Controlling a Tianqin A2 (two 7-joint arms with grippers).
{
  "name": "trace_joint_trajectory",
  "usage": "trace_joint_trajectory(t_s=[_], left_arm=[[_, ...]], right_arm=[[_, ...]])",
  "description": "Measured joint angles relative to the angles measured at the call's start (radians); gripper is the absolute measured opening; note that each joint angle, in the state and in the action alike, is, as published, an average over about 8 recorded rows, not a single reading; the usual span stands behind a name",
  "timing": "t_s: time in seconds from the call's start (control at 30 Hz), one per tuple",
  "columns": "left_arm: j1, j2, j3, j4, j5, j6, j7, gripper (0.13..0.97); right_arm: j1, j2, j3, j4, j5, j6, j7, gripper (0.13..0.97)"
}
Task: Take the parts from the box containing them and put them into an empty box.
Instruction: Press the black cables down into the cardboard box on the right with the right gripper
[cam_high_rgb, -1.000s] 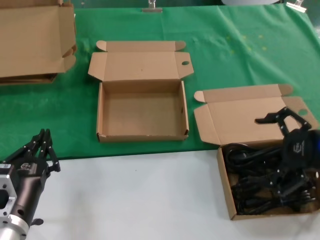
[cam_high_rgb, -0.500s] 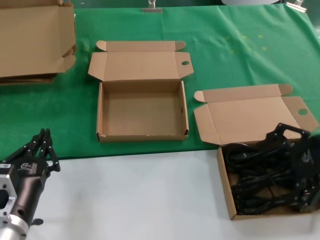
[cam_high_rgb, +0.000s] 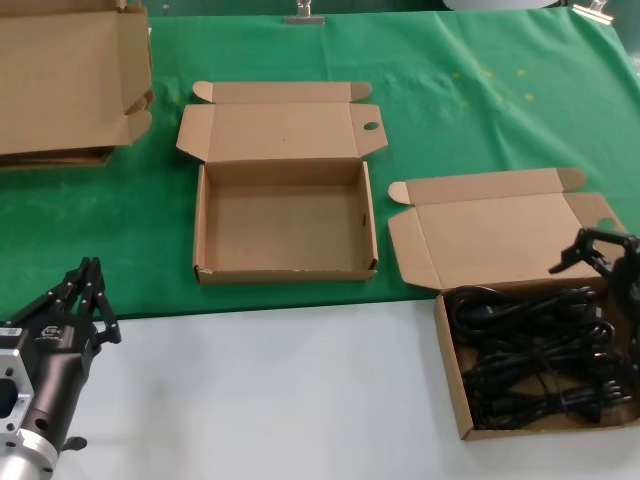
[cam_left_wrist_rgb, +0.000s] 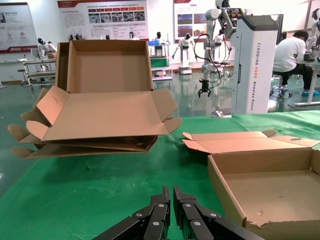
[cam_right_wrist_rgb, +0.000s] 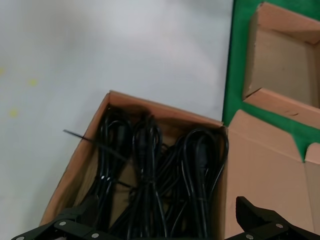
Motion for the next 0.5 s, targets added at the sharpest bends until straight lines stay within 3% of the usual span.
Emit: trace_joint_trajectory(t_s=[0.5], left_arm=[[0.000, 0.000, 0.000, 0.000, 0.000, 0.000, 0.000, 0.172]], right_arm=[[-0.005, 0.022, 0.003, -0.013, -0.058, 0.031, -0.042, 0.932]])
